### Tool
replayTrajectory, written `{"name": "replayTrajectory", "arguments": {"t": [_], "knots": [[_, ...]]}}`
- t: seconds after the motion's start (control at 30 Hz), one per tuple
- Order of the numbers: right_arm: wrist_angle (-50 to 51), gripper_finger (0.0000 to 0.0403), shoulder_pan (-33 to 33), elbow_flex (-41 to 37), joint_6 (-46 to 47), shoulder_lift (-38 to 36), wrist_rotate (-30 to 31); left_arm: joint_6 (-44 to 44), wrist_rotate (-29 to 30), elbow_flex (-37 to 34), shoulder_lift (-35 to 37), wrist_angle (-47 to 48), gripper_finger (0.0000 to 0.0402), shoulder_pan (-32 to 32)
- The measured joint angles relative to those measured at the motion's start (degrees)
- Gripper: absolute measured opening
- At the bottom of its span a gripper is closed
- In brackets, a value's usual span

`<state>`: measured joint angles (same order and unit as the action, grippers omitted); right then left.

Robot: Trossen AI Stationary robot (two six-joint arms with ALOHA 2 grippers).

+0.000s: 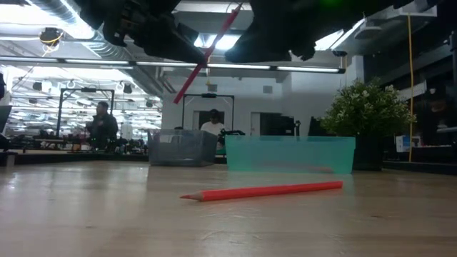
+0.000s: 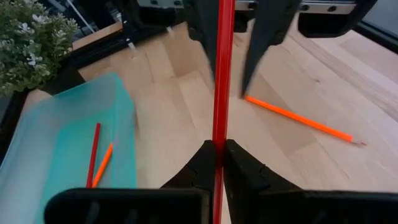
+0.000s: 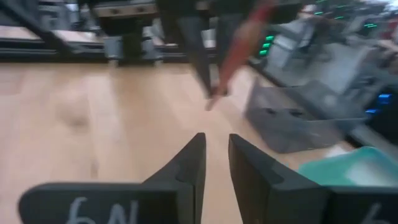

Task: Sort pens & pencils
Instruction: Put the red pencil into the green bin

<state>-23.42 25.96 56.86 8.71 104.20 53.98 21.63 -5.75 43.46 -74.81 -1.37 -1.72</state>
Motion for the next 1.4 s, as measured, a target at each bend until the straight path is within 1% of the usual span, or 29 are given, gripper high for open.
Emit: {"name": "replayTrajectory", "arguments": {"t": [0.13, 0.33, 0.43, 0.53, 0.7, 0.83, 0.93, 1.03, 1.17, 1.27, 1.4], "knots": [[-0.05, 0.0071, -0.56, 0.0, -1.38, 0.0, -4.91, 0.0, 0.01, 0.02, 0.0, 0.14, 0.0014, 0.35], [-0.89, 0.0071, -0.57, 0.0, -1.68, 0.0, -5.49, 0.0, 0.03, 0.02, -0.02, 0.37, 0.0014, 0.7], [-1.36, 0.0078, -0.57, 0.0, -2.0, 0.0, -5.5, 0.0, 0.03, 0.03, -0.02, 0.37, 0.0014, 0.7], [-2.66, 0.01, -0.57, 0.0, -3.42, 0.0, -4.21, -0.02, 0.03, 0.04, -0.02, 0.39, 0.0014, 0.7], [-3.08, 0.0153, -0.57, 0.0, -4.81, -0.04, 0.14, -0.04, 0.03, 0.04, -0.02, 0.39, 0.0014, 0.7], [-3.22, 0.0185, -0.91, 0.0, -5.38, -0.04, 0.21, -0.07, 0.03, 0.04, -0.02, 0.39, 0.0014, 0.7], [-4.33, 0.0197, -1.36, 0.0, -6.46, -0.04, -0.11, -0.07, -1.0, 0.07, -0.02, 0.37, 0.0014, 0.7], [-6.43, 0.0198, -2.05, 0.0, -8.28, -0.04, -0.41, -0.09, -1.64, 0.07, -0.02, 0.33, 0.0014, 0.7], [-9.56, 0.019, -3.16, 0.0, -10.61, -0.04, -3.89, -0.22, -1.67, 0.07, -0.02, 0.31, 0.0014, 0.7], [-9.88, 0.0183, -4.02, 0.0, -10.67, -0.04, -5.86, -0.23, -1.67, 0.07, -0.02, 0.28, 0.0014, 0.7], [-10.12, 0.0172, -4.44, 0.0, -10.64, -0.04, -6.19, -0.22, -1.67, 0.07, -0.02, 0.26, 0.0014, 0.7]]}}
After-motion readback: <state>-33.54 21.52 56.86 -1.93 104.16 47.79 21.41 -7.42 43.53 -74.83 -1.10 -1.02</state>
